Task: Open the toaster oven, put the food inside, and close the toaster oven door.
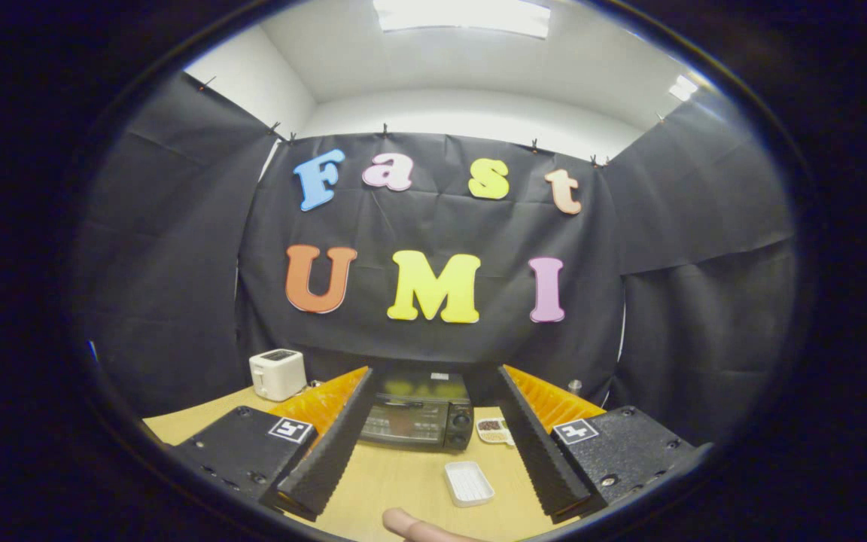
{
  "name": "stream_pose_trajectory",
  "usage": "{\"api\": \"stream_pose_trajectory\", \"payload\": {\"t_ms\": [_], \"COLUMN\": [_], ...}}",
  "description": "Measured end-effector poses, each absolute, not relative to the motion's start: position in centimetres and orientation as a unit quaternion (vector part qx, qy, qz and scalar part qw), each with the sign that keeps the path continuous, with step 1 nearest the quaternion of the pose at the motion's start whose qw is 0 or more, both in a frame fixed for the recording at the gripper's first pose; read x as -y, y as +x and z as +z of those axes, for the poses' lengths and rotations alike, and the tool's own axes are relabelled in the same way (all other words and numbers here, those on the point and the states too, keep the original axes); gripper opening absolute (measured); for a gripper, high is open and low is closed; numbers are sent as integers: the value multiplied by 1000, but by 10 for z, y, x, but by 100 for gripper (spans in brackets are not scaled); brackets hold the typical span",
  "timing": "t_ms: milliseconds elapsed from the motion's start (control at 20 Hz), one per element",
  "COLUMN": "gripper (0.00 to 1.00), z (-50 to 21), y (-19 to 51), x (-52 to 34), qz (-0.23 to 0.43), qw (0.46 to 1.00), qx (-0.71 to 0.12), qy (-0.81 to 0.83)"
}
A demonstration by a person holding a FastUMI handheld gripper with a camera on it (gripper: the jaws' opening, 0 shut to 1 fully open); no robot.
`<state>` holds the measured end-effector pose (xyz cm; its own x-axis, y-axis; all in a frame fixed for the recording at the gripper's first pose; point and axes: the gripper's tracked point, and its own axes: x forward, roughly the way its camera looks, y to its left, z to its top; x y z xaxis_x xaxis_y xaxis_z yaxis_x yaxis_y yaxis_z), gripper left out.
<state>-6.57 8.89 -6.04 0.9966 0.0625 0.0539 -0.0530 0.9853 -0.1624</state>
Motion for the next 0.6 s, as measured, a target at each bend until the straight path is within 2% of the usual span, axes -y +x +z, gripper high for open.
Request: {"api": "stream_pose_trajectory", "payload": {"t_ms": [600], "gripper": [100], "z": [-92], "y": [-61], "x": [-71], "qz": [50], "qw": [997], "qx": [10], "qy": [-61]}}
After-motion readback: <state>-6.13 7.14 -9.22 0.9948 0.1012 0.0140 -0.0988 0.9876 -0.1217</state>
